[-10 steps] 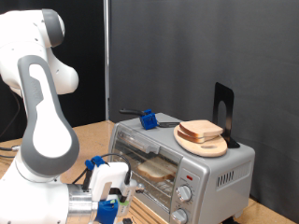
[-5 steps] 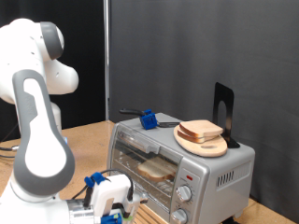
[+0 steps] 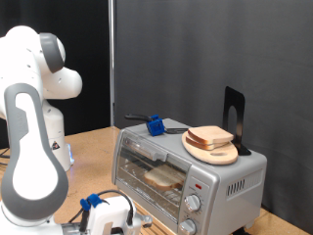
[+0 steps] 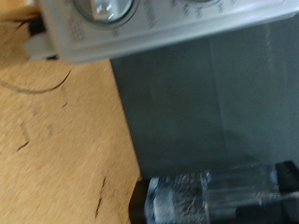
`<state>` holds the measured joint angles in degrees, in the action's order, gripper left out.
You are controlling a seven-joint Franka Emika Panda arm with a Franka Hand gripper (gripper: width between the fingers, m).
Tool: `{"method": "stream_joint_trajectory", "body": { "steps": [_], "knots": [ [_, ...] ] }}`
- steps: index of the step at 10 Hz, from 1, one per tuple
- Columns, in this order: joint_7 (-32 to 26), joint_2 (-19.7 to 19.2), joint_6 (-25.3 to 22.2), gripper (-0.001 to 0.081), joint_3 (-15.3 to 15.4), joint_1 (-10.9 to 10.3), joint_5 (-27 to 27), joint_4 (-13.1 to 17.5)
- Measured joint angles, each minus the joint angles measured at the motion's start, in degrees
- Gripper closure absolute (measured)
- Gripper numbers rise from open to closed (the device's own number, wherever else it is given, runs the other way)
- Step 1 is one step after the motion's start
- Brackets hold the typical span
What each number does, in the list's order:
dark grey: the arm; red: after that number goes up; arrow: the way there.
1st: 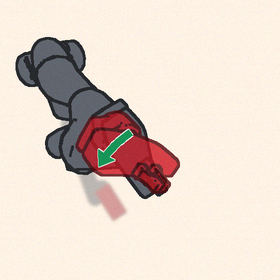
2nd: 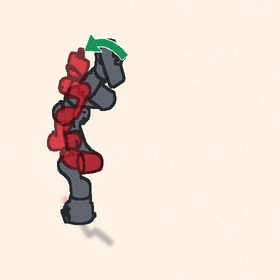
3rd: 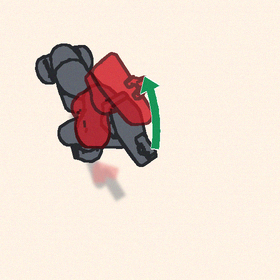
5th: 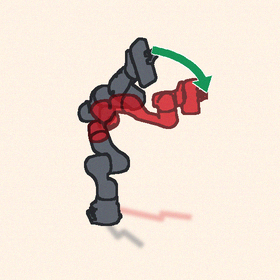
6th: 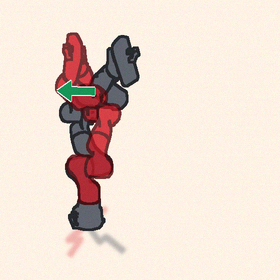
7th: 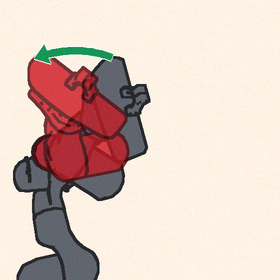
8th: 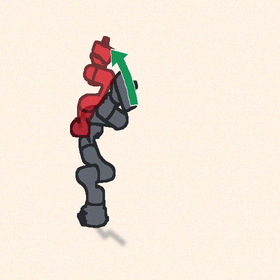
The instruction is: Make a piece of toast with the oven
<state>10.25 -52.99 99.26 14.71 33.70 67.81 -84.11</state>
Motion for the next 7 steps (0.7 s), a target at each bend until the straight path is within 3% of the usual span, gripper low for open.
{"method": "stream_joint_trajectory", "body": {
  "steps": [2,4,7],
  "knots": [
    [0.1,-0.1,0.7,0.0124,0.0,-0.2,0.0,0.1],
    [4.1,-0.3,-3.9,0.0124,-0.4,-0.2,-3.4,0.9],
    [9.5,-3.1,-9.1,0.0124,-0.7,-1.1,-8.9,6.2]
  ]
}}
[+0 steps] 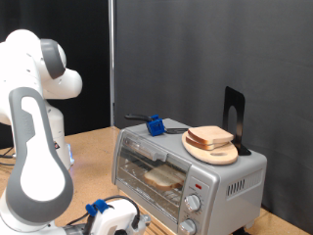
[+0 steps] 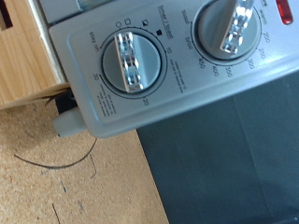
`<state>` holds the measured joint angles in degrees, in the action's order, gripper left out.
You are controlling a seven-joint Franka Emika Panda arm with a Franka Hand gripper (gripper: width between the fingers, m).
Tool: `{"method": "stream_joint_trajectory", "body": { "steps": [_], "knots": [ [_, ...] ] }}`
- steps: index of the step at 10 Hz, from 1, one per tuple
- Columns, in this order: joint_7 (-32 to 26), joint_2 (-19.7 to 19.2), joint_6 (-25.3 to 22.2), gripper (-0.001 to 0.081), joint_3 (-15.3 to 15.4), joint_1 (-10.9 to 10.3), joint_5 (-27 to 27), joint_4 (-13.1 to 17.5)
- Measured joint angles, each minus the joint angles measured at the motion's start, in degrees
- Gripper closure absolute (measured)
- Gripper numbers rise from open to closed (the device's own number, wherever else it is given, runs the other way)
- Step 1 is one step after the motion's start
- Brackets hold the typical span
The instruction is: Make a piece of toast with the oven
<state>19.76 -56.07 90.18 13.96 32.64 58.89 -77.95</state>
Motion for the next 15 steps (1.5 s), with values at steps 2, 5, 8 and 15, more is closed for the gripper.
{"method": "stream_joint_trajectory", "body": {
  "steps": [2,5,8,15],
  "knots": [
    [-0.8,-2.5,-0.3,0.0124,0.5,-0.4,-0.1,3.5],
    [-5.0,-5.4,-0.4,0.0124,1.9,-0.4,0.4,7.2],
    [-10.2,-5.8,2.1,0.0124,2.8,-0.6,0.8,7.4],
    [-6.6,-5.7,3.0,0.0124,3.3,-1.8,1.2,6.4]
  ]
}}
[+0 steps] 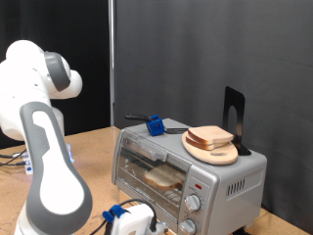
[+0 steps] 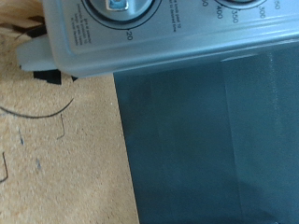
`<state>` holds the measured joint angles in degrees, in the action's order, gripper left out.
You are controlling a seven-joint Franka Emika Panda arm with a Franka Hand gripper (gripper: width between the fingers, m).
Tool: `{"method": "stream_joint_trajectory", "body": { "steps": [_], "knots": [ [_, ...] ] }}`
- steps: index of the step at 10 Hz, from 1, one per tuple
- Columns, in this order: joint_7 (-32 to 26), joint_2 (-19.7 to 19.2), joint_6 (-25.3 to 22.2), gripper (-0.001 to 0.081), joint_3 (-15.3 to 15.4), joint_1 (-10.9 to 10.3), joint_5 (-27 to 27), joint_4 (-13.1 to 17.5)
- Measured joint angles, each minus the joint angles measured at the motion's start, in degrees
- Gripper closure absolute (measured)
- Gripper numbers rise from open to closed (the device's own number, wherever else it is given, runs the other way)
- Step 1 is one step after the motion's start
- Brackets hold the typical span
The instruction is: Make a piece of toast with the oven
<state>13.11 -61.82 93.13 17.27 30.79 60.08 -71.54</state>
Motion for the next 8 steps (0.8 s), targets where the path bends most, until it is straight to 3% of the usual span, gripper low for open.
{"method": "stream_joint_trajectory", "body": {
  "steps": [8],
  "knots": [
    [0.5,0.7,1.5,0.0124,0.1,-2.9,0.0,-2.1]
  ]
}}
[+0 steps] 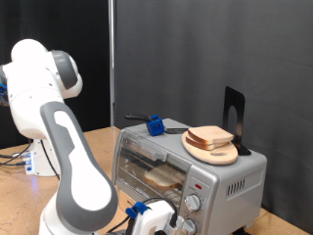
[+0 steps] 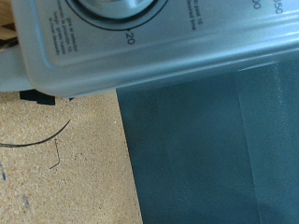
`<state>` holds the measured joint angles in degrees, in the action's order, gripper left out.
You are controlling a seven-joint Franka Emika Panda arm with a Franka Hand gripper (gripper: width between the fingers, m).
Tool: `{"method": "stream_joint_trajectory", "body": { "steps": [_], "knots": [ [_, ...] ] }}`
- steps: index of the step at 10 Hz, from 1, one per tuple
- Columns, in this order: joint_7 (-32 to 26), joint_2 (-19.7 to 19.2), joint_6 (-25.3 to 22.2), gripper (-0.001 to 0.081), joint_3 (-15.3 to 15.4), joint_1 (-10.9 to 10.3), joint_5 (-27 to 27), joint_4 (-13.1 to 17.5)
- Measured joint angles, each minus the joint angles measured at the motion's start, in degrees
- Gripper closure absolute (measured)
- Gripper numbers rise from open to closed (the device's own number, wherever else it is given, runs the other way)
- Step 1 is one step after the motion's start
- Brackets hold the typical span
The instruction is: Make a piece of toast with the oven
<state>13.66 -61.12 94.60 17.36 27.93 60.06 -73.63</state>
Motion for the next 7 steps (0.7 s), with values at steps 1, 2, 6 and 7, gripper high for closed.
{"method": "stream_joint_trajectory", "body": {
  "steps": [1,2,6,7],
  "knots": [
    [0.0,0.1,0.3,0.0124,0.1,-0.1,0.1,-0.2],
    [0.0,0.1,0.5,0.0124,0.3,-0.2,0.2,-0.3],
    [-0.1,0.2,1.1,0.0124,1.8,-0.3,0.7,-0.7],
    [-0.1,0.3,1.3,0.0124,2.1,-0.4,0.7,-0.9]
  ]
}}
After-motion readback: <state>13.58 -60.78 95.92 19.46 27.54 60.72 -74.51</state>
